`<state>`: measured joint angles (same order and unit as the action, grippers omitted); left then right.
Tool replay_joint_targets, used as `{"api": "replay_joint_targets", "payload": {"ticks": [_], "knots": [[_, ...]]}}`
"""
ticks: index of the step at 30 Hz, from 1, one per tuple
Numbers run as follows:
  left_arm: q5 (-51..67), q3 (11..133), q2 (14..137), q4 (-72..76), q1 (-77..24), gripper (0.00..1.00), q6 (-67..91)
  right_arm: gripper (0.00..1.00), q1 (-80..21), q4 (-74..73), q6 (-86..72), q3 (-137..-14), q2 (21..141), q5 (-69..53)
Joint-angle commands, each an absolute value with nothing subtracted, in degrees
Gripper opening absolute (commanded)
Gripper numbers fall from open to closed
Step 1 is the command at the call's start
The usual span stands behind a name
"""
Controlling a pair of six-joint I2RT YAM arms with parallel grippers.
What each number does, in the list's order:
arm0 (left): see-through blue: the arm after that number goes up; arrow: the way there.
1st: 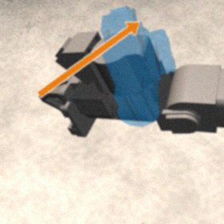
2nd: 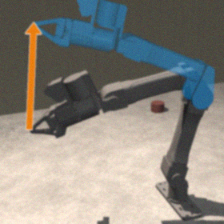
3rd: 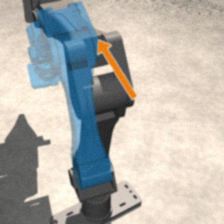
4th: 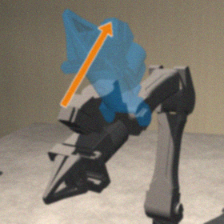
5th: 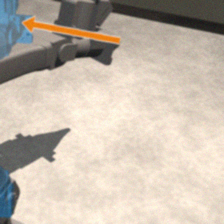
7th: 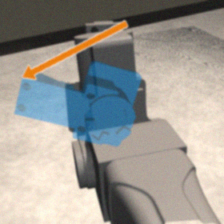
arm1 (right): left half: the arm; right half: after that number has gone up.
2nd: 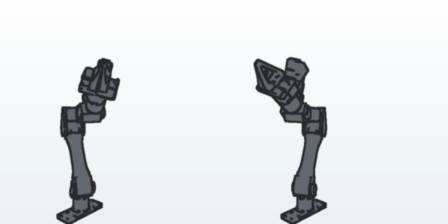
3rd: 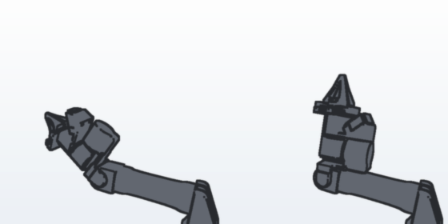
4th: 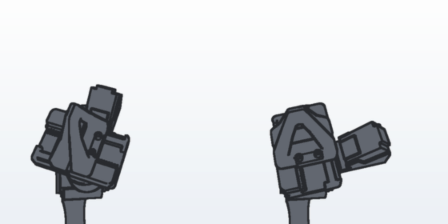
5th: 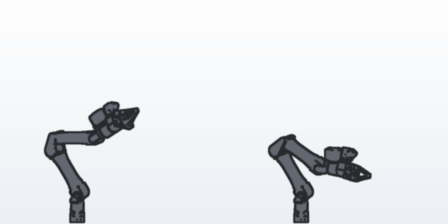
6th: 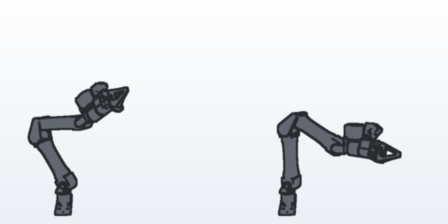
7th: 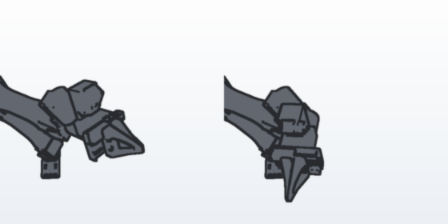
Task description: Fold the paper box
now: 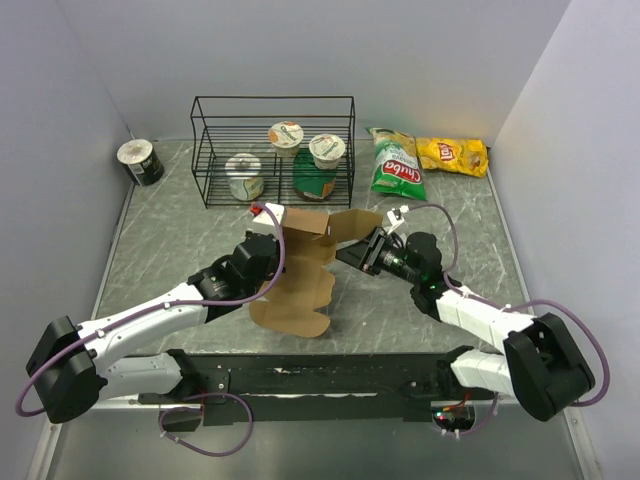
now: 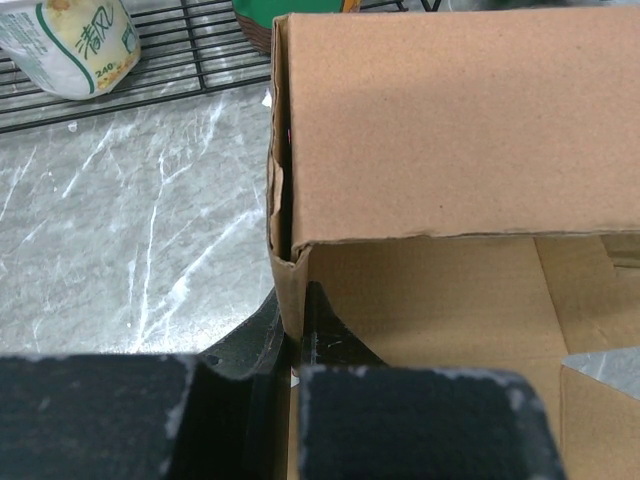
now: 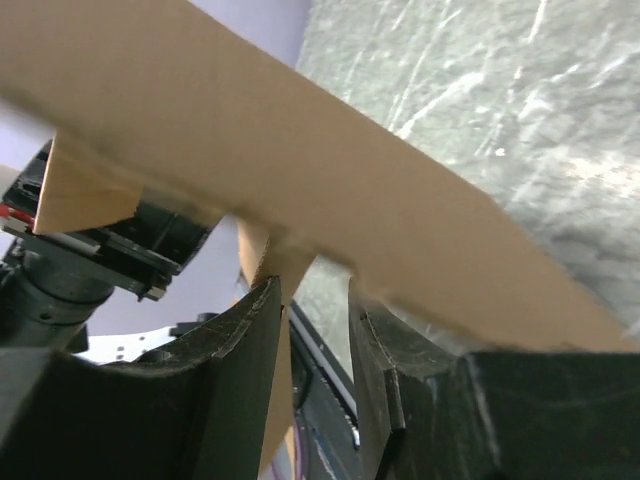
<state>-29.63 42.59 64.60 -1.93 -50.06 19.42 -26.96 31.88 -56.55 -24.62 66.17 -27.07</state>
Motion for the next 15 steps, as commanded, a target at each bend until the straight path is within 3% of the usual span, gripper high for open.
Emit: {"api": "replay_joint_targets", "payload": {"ticks": [1,15], "knots": [[-27.7,42.6,63.3,-0.4,-50.0,0.01,20.4,0.40,-27.1,42.3,-59.9,-24.6,69.3,-30.0],[-27.0,41.4,61.3,2.5,-50.0,0.01,21.2,0.51,-29.8,47.5,-61.5,-25.8,76.2,-30.1]]}}
